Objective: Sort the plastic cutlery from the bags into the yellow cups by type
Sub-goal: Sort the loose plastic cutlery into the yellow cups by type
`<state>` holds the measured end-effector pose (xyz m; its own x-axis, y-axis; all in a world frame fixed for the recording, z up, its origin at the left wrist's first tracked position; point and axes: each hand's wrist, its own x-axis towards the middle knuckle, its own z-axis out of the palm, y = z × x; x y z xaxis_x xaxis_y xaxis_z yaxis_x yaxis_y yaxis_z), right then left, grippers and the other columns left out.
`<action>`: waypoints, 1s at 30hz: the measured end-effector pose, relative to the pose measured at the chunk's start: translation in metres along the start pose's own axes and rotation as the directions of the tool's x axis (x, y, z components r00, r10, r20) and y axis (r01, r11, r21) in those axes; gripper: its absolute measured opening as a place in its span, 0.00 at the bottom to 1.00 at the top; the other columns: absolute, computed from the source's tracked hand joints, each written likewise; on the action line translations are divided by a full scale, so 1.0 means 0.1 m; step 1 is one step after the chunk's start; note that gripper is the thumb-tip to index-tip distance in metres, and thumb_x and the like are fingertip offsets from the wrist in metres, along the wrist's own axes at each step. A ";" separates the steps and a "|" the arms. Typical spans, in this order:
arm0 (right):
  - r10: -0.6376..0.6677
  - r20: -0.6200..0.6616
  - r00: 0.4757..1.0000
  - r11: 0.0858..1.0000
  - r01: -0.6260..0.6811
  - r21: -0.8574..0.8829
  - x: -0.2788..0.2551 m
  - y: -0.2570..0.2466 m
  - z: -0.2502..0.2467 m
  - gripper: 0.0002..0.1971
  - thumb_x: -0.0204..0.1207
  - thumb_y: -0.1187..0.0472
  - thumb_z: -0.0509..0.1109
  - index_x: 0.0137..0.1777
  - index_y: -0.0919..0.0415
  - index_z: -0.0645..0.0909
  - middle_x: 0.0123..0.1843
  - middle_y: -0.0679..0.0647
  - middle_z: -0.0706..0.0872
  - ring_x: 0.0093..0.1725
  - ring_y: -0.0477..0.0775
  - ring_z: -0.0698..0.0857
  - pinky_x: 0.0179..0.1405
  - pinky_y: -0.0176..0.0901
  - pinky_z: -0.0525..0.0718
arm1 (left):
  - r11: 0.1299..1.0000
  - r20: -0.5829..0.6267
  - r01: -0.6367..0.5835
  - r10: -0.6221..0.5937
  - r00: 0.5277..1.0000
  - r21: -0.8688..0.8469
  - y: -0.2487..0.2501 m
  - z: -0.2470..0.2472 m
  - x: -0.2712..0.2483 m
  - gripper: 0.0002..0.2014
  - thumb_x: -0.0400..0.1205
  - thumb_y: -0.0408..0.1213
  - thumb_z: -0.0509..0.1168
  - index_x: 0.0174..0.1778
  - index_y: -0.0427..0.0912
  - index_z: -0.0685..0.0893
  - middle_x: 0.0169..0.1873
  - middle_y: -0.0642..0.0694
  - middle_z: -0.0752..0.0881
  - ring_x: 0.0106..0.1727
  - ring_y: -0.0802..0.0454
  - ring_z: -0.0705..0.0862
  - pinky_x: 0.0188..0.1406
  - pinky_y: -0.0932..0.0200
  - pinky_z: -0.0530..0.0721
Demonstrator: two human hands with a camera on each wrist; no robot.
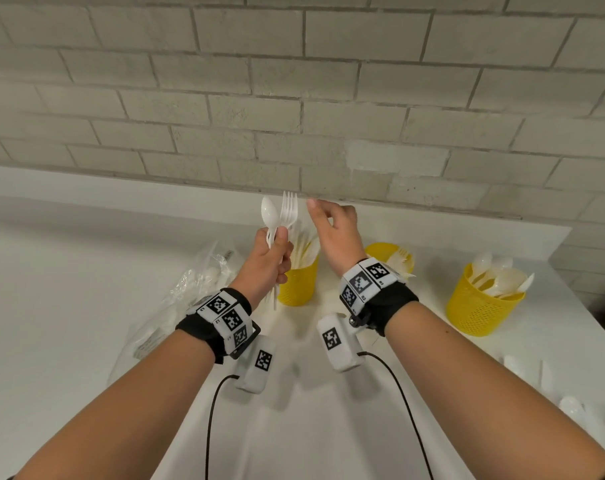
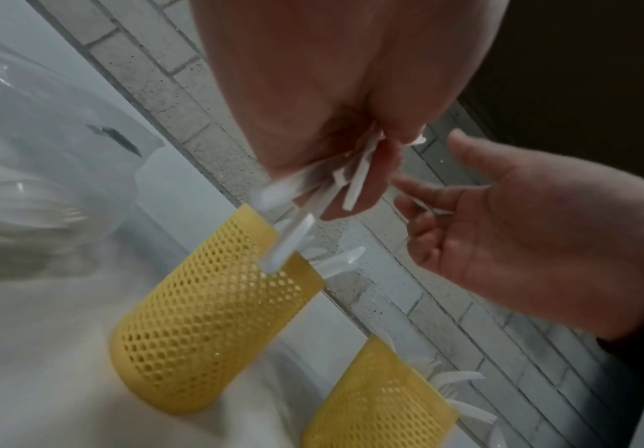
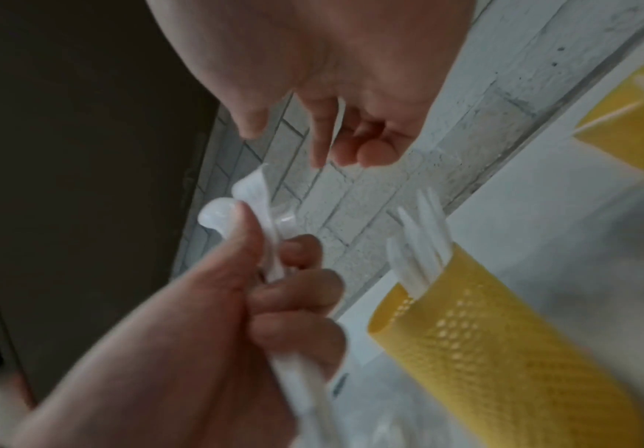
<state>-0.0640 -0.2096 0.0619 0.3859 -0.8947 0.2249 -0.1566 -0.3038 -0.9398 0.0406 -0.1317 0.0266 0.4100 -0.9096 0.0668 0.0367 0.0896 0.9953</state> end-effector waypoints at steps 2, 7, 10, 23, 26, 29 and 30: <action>-0.021 0.069 0.997 0.998 0.017 0.064 -0.06 -0.06 0.01 0.15 0.78 0.45 0.67 0.56 0.54 0.84 0.55 0.51 0.81 0.51 0.45 0.80 0.60 0.41 0.76 | 0.999 0.033 0.007 -0.006 0.999 -0.044 0.00 0.06 0.00 0.13 0.87 0.51 0.53 0.56 0.44 0.67 0.35 0.50 0.72 0.25 0.58 0.66 0.23 0.66 0.67; -0.005 0.036 0.999 0.979 -0.003 0.204 -0.13 -0.09 -0.11 0.06 0.77 0.57 0.70 0.50 0.58 0.81 0.39 0.48 0.80 0.38 0.49 0.79 0.40 0.43 0.81 | 0.975 0.109 -0.011 0.036 0.993 -0.224 -0.01 0.16 -0.01 0.16 0.87 0.50 0.54 0.59 0.40 0.73 0.33 0.45 0.77 0.24 0.56 0.71 0.20 0.65 0.70; 0.037 0.058 0.998 0.949 -0.053 0.312 -0.17 -0.04 -0.18 0.05 0.78 0.62 0.70 0.52 0.59 0.79 0.39 0.53 0.83 0.31 0.54 0.80 0.39 0.51 0.84 | 0.963 0.135 0.001 0.037 0.990 -0.271 0.01 0.21 -0.02 0.14 0.88 0.47 0.52 0.54 0.39 0.74 0.33 0.42 0.80 0.24 0.54 0.73 0.19 0.64 0.70; 0.071 0.076 0.995 0.996 -0.075 0.054 -0.36 0.31 -0.44 0.17 0.79 0.57 0.69 0.28 0.61 0.79 0.21 0.44 0.76 0.24 0.44 0.71 0.29 0.38 0.70 | 0.973 0.216 0.126 -0.083 0.973 -0.194 -0.08 0.59 -0.02 0.20 0.86 0.54 0.54 0.71 0.50 0.72 0.26 0.51 0.75 0.21 0.55 0.69 0.19 0.64 0.67; 0.072 0.161 0.984 0.997 -0.074 0.006 -0.37 0.32 -0.55 0.22 0.80 0.59 0.67 0.23 0.57 0.73 0.20 0.44 0.73 0.19 0.39 0.70 0.25 0.29 0.68 | 0.963 0.318 0.166 -0.092 0.944 -0.214 -0.08 0.68 -0.03 0.20 0.86 0.55 0.53 0.70 0.50 0.73 0.27 0.47 0.71 0.20 0.56 0.67 0.18 0.66 0.65; 0.064 0.196 0.979 0.998 -0.066 -0.001 -0.39 0.32 -0.66 0.21 0.79 0.64 0.68 0.23 0.60 0.73 0.19 0.44 0.78 0.19 0.37 0.74 0.22 0.23 0.69 | 0.963 0.352 0.172 -0.091 0.932 -0.206 -0.07 0.77 -0.05 0.20 0.87 0.54 0.52 0.71 0.50 0.72 0.28 0.47 0.70 0.21 0.56 0.66 0.18 0.66 0.64; 0.070 0.196 0.978 0.997 -0.066 -0.025 -0.38 0.33 -0.69 0.20 0.79 0.64 0.68 0.24 0.64 0.74 0.23 0.49 0.79 0.23 0.39 0.77 0.23 0.24 0.70 | 0.967 0.360 0.158 -0.079 0.930 -0.197 -0.06 0.81 -0.05 0.20 0.87 0.54 0.52 0.71 0.50 0.72 0.28 0.48 0.70 0.21 0.56 0.66 0.18 0.66 0.64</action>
<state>-0.1467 -0.2079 0.0397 0.5448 -0.8321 0.1039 -0.2045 -0.2520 -0.9459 -0.0352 -0.1602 0.0256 0.0504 -0.9987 0.0089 0.2803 0.0227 0.9597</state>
